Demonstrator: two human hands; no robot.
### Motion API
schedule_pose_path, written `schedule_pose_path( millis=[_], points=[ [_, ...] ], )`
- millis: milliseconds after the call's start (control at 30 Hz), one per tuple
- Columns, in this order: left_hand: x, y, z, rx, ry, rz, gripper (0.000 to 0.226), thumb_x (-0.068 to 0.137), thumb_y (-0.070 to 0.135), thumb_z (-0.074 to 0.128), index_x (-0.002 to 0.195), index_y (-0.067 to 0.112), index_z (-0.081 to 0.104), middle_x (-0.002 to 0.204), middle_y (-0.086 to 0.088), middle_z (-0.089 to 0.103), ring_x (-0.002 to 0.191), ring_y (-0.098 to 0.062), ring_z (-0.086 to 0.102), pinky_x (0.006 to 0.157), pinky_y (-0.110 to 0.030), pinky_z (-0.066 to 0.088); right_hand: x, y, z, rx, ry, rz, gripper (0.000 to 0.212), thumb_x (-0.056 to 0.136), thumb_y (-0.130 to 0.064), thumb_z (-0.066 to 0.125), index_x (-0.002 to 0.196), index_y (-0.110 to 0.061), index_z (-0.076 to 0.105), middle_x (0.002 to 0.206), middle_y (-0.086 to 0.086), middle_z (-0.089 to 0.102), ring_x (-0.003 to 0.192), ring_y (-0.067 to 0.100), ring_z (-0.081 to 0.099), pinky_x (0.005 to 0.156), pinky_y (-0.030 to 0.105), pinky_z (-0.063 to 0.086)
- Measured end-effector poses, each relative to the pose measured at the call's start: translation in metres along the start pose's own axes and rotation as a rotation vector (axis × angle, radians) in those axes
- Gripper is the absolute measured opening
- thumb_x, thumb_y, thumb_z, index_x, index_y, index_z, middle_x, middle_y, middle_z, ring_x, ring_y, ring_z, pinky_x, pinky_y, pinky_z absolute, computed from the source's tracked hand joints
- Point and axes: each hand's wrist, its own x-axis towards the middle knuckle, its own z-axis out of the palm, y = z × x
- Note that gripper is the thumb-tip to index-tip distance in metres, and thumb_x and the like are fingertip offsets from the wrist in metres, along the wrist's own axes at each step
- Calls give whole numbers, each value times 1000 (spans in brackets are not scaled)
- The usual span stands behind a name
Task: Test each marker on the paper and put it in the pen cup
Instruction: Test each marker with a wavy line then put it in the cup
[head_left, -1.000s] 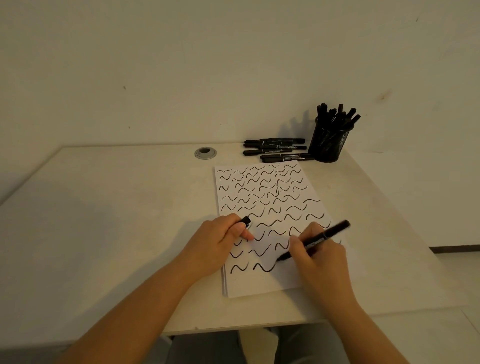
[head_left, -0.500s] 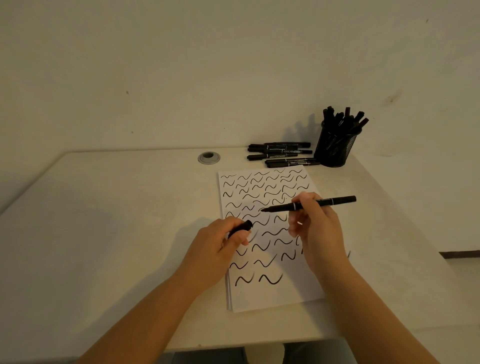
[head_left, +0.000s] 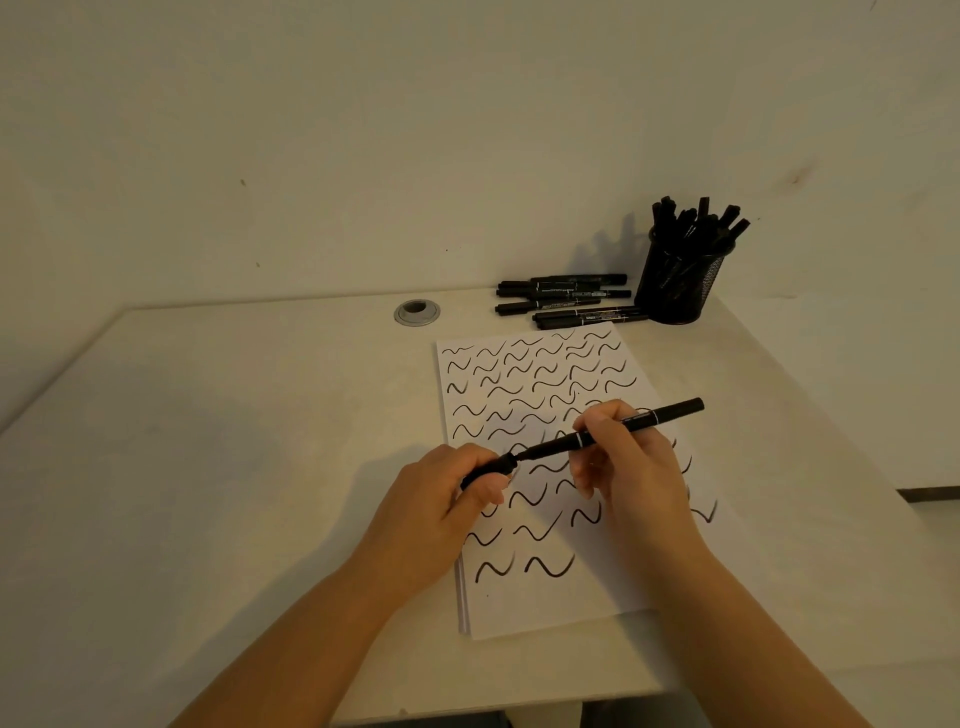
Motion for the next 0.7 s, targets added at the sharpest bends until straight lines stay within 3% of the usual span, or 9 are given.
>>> schedule_pose_path(
  millis=[167,367,500,700],
  points=[
    [-1,2,-2,34,-21,-1,11,89,40,47,81,46,52,73,13,57,68,-5,50,57,-12,36,-7,-2,7,-109,-49,-1,25,89,-7,50,69,-19,56,51,1,60,47,12,53,44,20,44],
    [-1,13,1,-23,39,17,18,88,42,40,85,33,55,54,16,50,48,-7,43,46,-15,31,-11,-4,11,-70,-198,52,14,90,-6,51,78,-10,56,59,3,65,56,12,59,53,21,49],
    [-2,18,0,-23,59,34,16,89,39,39,80,35,51,55,23,52,44,-3,42,43,-11,28,-12,-4,12,-27,-199,39,14,89,-5,52,76,-8,57,55,-1,60,52,9,54,51,18,46],
    [-2,16,0,-97,31,12,20,88,36,38,72,36,50,49,17,49,39,-6,37,41,-12,25,-10,5,9,-31,-264,-21,11,86,-10,55,76,-12,53,53,-7,50,50,6,43,52,14,38]
  ],
)
